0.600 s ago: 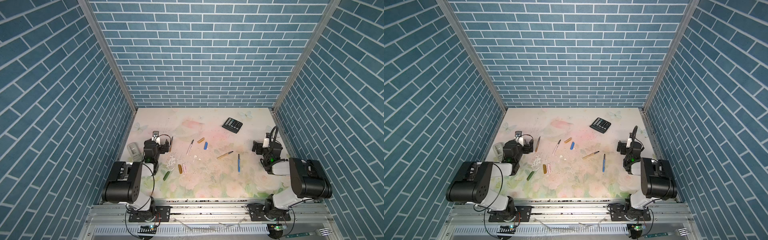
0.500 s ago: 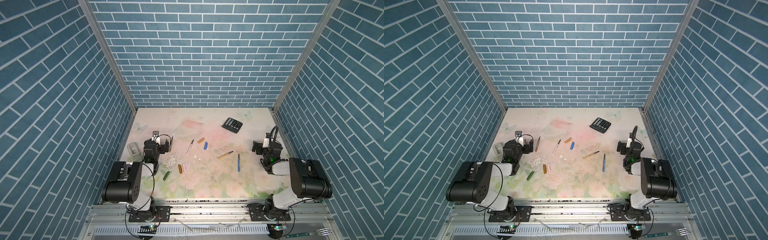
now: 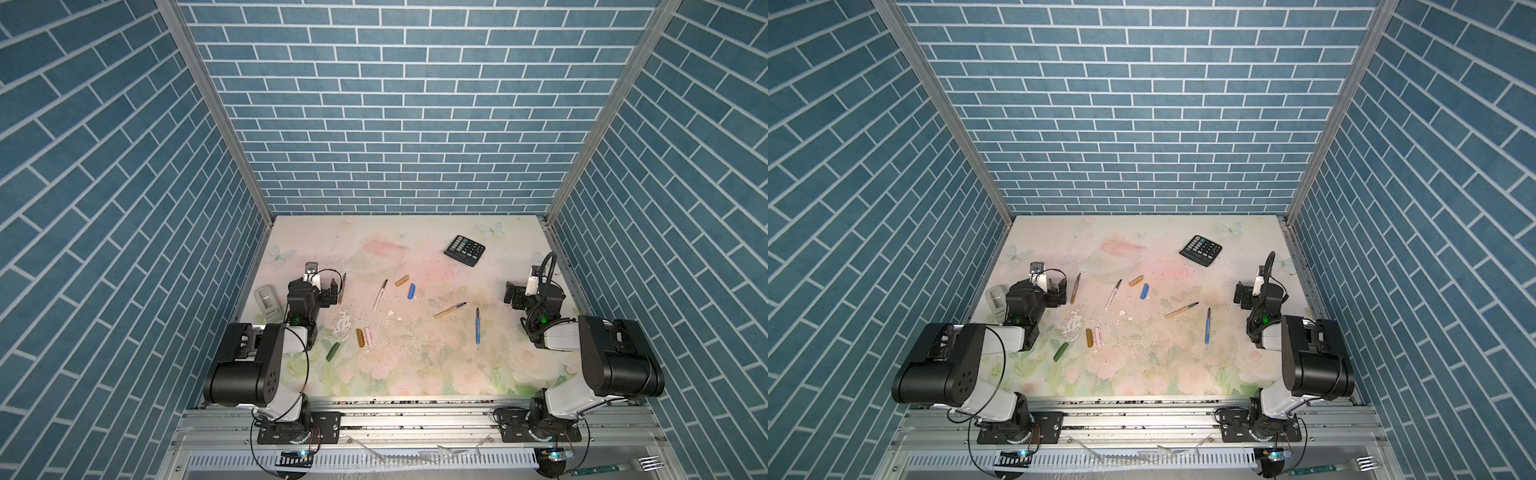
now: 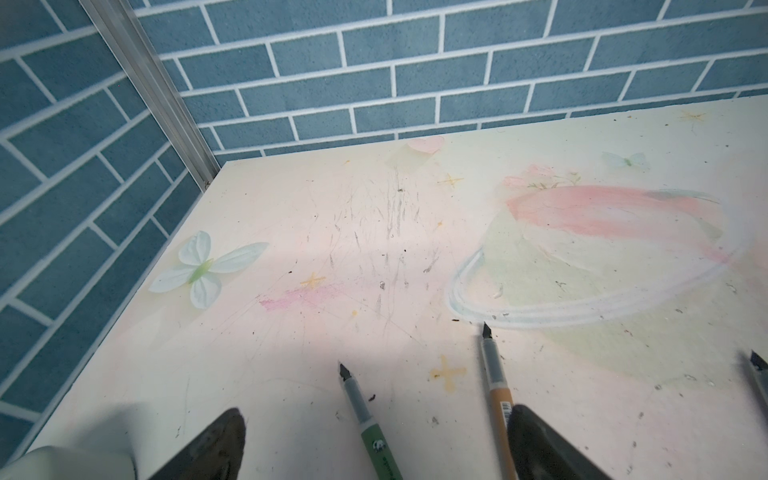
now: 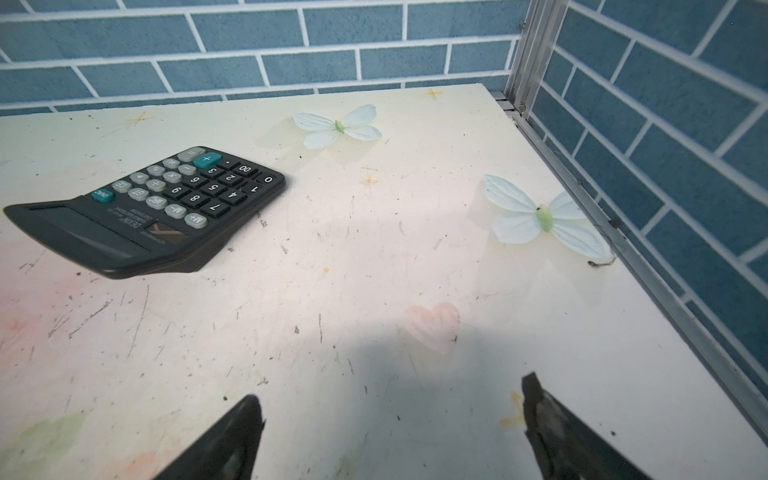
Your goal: Insert the pens into the pen caps
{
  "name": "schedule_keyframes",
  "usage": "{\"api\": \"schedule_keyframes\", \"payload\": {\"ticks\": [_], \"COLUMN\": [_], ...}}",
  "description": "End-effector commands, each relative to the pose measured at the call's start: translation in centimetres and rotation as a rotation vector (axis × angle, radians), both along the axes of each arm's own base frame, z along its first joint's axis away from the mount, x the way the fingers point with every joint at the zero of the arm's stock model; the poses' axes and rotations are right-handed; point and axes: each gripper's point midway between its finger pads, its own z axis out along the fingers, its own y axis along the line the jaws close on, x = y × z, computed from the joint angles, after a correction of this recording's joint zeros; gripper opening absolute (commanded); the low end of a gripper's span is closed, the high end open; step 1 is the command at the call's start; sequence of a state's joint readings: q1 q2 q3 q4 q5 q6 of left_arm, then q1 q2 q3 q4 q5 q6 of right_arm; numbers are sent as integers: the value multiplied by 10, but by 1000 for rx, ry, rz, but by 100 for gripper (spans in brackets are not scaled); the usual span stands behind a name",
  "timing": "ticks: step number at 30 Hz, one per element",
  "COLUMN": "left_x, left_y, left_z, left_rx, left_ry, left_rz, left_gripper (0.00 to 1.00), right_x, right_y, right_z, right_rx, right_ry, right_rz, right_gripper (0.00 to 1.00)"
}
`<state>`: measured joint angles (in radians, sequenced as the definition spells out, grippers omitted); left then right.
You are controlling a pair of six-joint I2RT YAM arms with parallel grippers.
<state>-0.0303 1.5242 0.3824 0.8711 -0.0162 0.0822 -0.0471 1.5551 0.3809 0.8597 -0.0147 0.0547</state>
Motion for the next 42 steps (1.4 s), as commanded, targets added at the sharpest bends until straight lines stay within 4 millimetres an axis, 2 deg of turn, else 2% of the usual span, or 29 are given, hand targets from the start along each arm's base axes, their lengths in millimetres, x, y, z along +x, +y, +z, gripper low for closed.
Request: {"api": "schedule_keyframes", "payload": {"ticks": [1,42], "left_x": [0,1], "left_y": [1,0], "left_z": [-2,-2], "left_rx": [-5,-6], "left_ry": [11,11], "left_rz": [1,-1], "left_gripper": [100,100], "right_x": [5,5], "right_y": [-1,3], "right_z": [12,11], "right_rx": [-13,-5], "right_ry": [-39,-32], "right_rz": [7,25], "right_gripper": [99,99]}}
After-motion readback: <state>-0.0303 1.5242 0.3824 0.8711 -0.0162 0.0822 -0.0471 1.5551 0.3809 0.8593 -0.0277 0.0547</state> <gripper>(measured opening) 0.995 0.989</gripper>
